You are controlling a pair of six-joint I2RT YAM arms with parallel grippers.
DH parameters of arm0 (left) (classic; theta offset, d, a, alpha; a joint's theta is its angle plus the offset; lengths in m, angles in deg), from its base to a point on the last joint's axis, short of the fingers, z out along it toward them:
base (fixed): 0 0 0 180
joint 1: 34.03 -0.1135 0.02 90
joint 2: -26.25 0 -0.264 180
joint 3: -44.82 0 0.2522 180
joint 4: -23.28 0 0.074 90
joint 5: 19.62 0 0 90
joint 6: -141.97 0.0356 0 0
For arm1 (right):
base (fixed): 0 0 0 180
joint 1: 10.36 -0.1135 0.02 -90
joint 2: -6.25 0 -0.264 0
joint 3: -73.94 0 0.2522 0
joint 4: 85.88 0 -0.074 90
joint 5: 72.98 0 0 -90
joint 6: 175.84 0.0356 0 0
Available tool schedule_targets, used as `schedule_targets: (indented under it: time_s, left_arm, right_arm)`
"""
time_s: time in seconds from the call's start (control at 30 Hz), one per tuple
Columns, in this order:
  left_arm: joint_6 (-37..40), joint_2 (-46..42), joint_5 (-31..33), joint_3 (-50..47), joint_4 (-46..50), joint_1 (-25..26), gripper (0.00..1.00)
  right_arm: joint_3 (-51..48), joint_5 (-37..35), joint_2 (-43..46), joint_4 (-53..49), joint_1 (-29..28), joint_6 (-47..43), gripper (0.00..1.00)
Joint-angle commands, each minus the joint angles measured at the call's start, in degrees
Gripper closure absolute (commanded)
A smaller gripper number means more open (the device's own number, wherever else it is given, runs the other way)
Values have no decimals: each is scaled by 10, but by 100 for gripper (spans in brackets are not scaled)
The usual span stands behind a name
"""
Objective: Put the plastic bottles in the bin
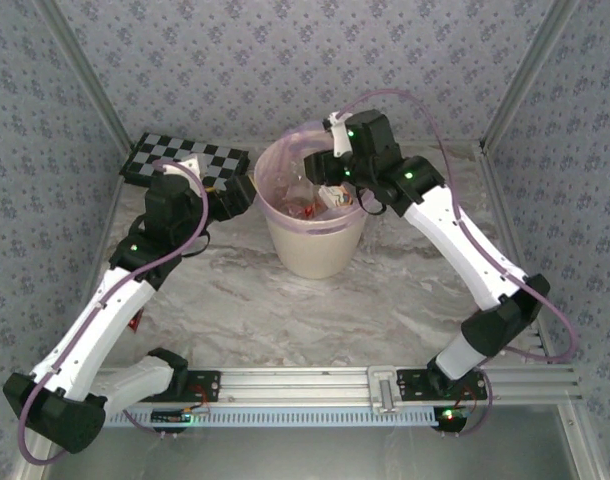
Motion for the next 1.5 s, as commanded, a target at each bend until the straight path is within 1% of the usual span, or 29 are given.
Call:
schedule_targets:
  time_s: [0.0,0.1,0.17,0.23,0.27,0.33,0.43,0.5,0.53,0.57,0.63,0.7,0.73,0.77,0.8,0.87,0.93,1.07,1.23,1.37,1.4,1.47]
  left_arm:
    - [11,-10,5,-3,8,-3,1]
    - [18,-16,14,-10,17,-5,1]
    - [19,-16,12,-12,16,-9,1]
    - [26,-12,14,-6,18,-13,1]
    - [32,-10,18,-1,22,-13,1]
    - [51,-7,47,15,43,-14,1]
    - [94,-11,93,26,68,-15,1]
    - [119,-15,151,22,83,-15,1]
    - [129,-16,190,19,94,-16,1]
    - [145,-17,224,11,97,-18,1]
    - [176,-18,266,-11,91,-27,1]
    - [202,-17,273,-39,74,-45,1]
    - [213,-15,271,-55,62,-58,1]
    - [222,-13,275,-71,48,-68,1]
    - [228,-10,281,-86,33,-77,1]
    - [247,-6,306,-132,-17,-93,1]
    - [264,-1,326,-176,-73,-106,1]
    - [283,12,335,-256,-175,-134,1]
    - [319,56,298,-324,-305,-157,1]
    - [331,87,292,-351,-369,-161,1]
    - [332,91,285,-356,-385,-164,1]
    - [332,106,251,-367,-414,-176,1]
  right_arm:
    - [-20,4,-21,3,-5,0,50]
    - [-61,9,-11,14,-10,8,52]
    - [-60,7,-2,11,-10,6,52]
    - [-41,1,15,9,-10,-3,48]
    - [-31,-2,23,8,-8,-9,44]
    - [-11,-11,47,5,0,-20,33]
    - [-19,-15,94,19,30,-23,15]
    - [-47,-22,131,40,58,-21,2]
    - [-69,-30,157,51,73,-19,0]
    - [-95,-36,179,63,92,-19,0]
    - [-149,-59,222,91,129,-21,0]
    - [-196,-86,257,101,165,-27,0]
    - [-217,-109,270,104,183,-33,0]
    - [-244,-146,283,114,198,-45,0]
    - [-275,-179,295,126,204,-61,0]
    - [-364,-268,322,175,213,-79,0]
    - [-429,-300,338,205,229,-90,0]
    - [-523,-308,340,223,271,-79,0]
    - [-661,-312,337,349,290,-82,0]
    - [-711,-315,312,407,290,-61,0]
    - [-719,-314,304,421,290,-59,0]
    - [-736,-314,281,465,290,-59,0]
